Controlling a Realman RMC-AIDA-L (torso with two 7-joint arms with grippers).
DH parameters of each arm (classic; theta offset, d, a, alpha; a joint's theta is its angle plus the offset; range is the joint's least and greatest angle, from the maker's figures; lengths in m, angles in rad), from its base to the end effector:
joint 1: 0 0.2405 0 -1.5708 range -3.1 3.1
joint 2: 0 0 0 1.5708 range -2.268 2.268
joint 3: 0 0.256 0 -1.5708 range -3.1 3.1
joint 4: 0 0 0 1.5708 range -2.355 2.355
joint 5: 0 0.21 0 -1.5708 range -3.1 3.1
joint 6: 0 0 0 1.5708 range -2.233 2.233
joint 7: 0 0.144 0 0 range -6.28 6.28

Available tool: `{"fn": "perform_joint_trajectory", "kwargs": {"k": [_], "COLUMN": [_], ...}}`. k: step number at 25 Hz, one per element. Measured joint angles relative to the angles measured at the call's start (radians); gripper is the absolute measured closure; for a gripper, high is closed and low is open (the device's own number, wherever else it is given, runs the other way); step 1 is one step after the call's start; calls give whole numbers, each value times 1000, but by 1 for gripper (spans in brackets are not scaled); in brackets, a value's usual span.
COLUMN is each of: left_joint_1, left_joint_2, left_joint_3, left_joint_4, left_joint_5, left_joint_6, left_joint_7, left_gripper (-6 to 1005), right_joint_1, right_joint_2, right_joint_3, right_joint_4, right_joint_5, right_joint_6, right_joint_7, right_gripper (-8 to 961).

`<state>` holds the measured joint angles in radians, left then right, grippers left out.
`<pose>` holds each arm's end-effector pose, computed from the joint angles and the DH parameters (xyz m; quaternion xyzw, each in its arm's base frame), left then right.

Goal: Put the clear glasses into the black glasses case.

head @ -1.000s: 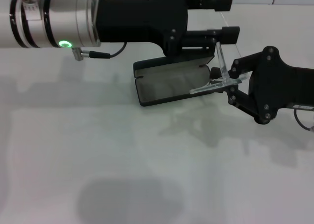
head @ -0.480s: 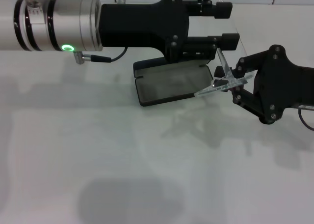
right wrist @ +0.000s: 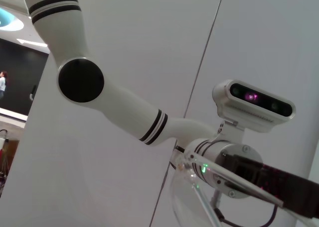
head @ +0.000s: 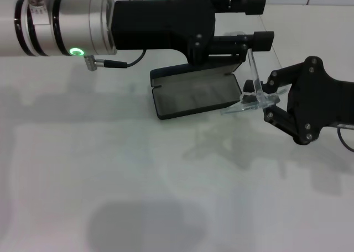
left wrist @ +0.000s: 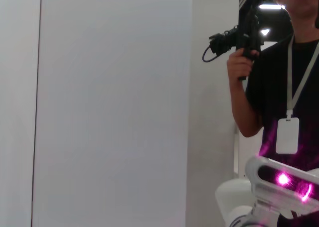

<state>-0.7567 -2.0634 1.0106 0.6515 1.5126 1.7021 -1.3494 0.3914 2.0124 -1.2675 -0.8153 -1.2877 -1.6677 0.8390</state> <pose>-0.1158 0.3562 0.0009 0.9187 0.0158 0.3945 0.0070 0.1925 0.2996 0.0133 -0.9037 -0.1482 0.3779 0.1363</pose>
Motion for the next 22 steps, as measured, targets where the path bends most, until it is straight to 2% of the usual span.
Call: {"fn": "perform_joint_trajectory", "kwargs": {"k": [14, 22], "left_joint_1": [18, 19], "left_joint_2": [2, -11], "left_joint_3": [-8, -3], "left_joint_4": [-2, -7], "left_joint_5": [-25, -12], "left_joint_6": [2, -8], "left_joint_7": [-2, -47], "left_gripper": [357, 357], "right_joint_1": [-13, -12], "right_joint_2": [0, 0], "right_joint_3": [6, 19], "right_joint_4": [12, 13], "right_joint_5": [-1, -1], "right_joint_6": [10, 22], "right_joint_7": [-50, -74], "right_gripper": [842, 839]}}
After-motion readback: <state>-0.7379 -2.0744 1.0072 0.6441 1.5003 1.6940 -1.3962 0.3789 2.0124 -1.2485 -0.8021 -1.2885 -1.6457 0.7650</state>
